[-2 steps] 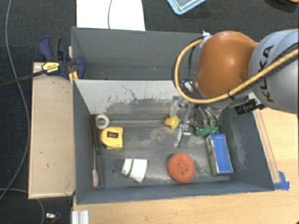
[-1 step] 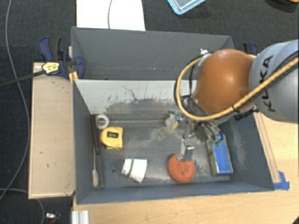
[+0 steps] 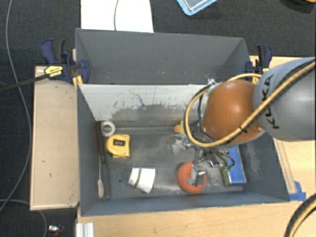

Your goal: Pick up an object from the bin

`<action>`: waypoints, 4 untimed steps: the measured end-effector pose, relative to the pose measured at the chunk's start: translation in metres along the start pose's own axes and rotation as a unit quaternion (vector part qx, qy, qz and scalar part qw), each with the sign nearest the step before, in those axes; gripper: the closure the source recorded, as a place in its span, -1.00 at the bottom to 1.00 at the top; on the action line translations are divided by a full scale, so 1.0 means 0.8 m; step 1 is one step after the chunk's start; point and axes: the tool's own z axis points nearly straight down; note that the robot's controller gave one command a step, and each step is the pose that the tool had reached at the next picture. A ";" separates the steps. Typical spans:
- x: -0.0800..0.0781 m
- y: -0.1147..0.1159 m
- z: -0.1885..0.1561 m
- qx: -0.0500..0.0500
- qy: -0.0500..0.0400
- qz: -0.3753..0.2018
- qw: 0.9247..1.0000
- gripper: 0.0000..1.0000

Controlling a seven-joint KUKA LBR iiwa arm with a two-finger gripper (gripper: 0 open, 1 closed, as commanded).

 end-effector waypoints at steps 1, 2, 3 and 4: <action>0.009 -0.043 0.052 -0.001 -0.001 -0.100 0.995 -1.00; 0.029 -0.050 0.084 -0.002 0.005 0.063 0.998 1.00; 0.029 -0.050 0.084 -0.002 0.005 0.064 0.998 1.00; 0.027 -0.059 0.001 -0.002 0.006 0.058 0.998 1.00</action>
Offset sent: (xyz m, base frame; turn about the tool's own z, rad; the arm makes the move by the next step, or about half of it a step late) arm -0.0105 -0.0447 -0.0694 0.1244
